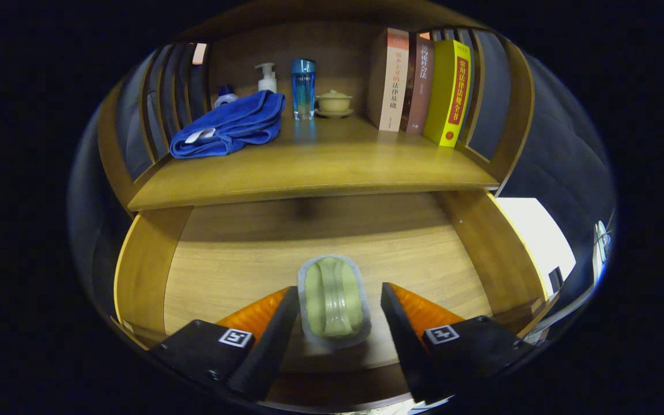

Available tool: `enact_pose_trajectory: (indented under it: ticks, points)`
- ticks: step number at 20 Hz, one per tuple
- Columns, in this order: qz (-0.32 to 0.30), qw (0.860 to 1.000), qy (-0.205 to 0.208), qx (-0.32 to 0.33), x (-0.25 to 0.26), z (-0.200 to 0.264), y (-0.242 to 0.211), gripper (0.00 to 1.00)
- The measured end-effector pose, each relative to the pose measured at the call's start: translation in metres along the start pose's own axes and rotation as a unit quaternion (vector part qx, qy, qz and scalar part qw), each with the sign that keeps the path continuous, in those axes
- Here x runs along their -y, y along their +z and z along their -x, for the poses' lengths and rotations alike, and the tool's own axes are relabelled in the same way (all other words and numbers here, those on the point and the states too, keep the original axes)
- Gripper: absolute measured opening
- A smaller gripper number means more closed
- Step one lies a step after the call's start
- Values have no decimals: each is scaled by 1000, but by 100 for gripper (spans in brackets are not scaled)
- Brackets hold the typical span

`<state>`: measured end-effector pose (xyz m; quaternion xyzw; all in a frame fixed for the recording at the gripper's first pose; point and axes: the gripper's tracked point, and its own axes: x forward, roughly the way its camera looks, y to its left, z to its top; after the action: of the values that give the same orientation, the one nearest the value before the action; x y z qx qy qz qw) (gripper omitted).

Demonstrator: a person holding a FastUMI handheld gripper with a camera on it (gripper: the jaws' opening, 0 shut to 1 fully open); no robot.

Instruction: Pull open the drawer, take out the items inside it, and place them on the countertop above the cabinet.

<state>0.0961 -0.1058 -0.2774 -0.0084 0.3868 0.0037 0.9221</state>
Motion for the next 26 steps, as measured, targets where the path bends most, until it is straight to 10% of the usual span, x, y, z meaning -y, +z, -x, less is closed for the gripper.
enact_pose_trajectory:
  ticks: [3,11,15,26]
  points:
    - [-4,1000,3,-15,-2,-8,-6,61]
    - [-10,999,11,-51,-5,-17,-23,62]
    - [-11,999,9,-48,-4,-15,-23,30]
    - [4,1000,24,1,-15,33,33,30]
